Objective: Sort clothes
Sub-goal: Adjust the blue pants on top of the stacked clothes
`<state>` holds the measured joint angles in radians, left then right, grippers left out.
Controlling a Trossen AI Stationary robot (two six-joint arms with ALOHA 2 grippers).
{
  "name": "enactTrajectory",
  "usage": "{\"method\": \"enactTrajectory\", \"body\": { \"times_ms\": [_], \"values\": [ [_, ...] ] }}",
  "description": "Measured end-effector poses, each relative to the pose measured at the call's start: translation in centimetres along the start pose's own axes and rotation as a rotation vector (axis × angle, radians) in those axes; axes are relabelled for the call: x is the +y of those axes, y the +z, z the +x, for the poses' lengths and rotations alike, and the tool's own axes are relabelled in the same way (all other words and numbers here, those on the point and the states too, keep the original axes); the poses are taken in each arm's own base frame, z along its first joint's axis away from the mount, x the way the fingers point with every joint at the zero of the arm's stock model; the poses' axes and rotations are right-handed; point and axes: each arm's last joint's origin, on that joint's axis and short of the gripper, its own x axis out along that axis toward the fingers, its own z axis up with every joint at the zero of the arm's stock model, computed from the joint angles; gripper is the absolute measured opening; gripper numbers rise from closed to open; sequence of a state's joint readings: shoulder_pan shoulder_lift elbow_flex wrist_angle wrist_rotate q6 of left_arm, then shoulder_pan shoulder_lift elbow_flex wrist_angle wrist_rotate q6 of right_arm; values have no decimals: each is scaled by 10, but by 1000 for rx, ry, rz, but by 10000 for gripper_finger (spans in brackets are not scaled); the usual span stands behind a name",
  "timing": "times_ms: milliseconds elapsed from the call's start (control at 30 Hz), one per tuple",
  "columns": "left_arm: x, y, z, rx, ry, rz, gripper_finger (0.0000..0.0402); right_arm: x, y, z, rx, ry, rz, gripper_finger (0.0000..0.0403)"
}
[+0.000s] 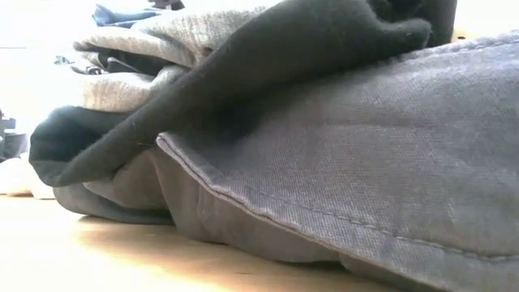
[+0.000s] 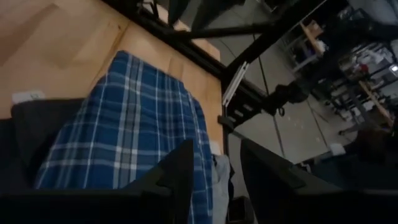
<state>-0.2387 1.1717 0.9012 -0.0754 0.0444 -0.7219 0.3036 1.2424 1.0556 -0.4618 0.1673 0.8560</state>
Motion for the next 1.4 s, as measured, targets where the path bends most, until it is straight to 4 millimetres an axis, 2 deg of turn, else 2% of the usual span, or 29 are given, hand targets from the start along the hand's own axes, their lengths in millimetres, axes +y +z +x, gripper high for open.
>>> {"method": "enactTrajectory", "body": {
  "times_ms": [267,433,600,833,1033,1233,1400],
  "values": [
    [1,3,-12,3,11,61,137,25,36,33,53,-19,-207,129],
    [2,1,-14,24,26,133,137,34,44,47,159,-120,-288,113],
    [4,-1,-14,44,37,165,137,33,58,53,178,-111,-238,99],
    [16,4,-16,134,-18,191,137,20,73,45,175,-103,-70,115],
    [27,7,-18,159,31,241,137,0,80,39,235,-176,64,163],
    [31,9,-23,145,83,279,137,-23,85,42,258,-238,4,219],
    [42,9,-24,156,193,258,137,-45,79,52,357,-179,-8,245]
  ]
}}
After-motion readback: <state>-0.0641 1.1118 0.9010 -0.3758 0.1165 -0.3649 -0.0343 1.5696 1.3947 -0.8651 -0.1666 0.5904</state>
